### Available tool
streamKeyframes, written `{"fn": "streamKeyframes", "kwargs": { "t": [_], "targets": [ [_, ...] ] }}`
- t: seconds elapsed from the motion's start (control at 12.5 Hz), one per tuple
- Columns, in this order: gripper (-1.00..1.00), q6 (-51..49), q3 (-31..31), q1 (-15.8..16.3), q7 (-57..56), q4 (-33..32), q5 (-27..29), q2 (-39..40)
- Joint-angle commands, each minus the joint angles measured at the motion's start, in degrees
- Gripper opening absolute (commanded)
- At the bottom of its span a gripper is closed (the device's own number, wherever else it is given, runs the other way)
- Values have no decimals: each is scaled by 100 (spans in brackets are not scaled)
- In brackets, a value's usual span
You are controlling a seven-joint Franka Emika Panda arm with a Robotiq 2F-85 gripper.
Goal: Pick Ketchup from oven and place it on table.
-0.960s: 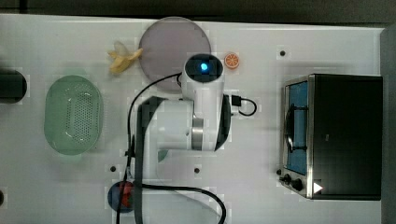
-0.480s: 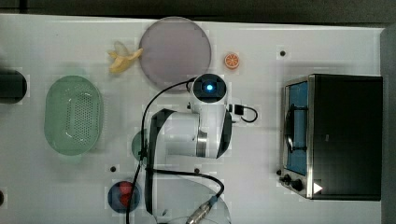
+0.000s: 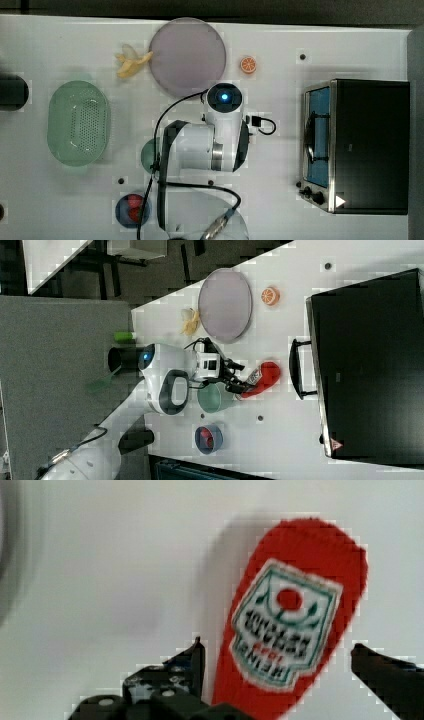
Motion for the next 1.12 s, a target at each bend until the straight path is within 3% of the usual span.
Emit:
{"fn": "streamKeyframes", "kwargs": {
  "t": [0.08, 0.4, 0.72, 0.88, 1.12],
  "targets": [
    [100, -560, -153, 2, 206, 705, 20, -1123],
    [100, -1916, -178, 2, 206, 2127, -143, -2063],
    [100, -3474, -202, -1, 206, 3490, -616, -2200],
    [100, -4376, -219, -3, 206, 3802, -618, -2206],
    [100, -4491, -193, 1, 206, 4023, -615, -2218]
  ]
}}
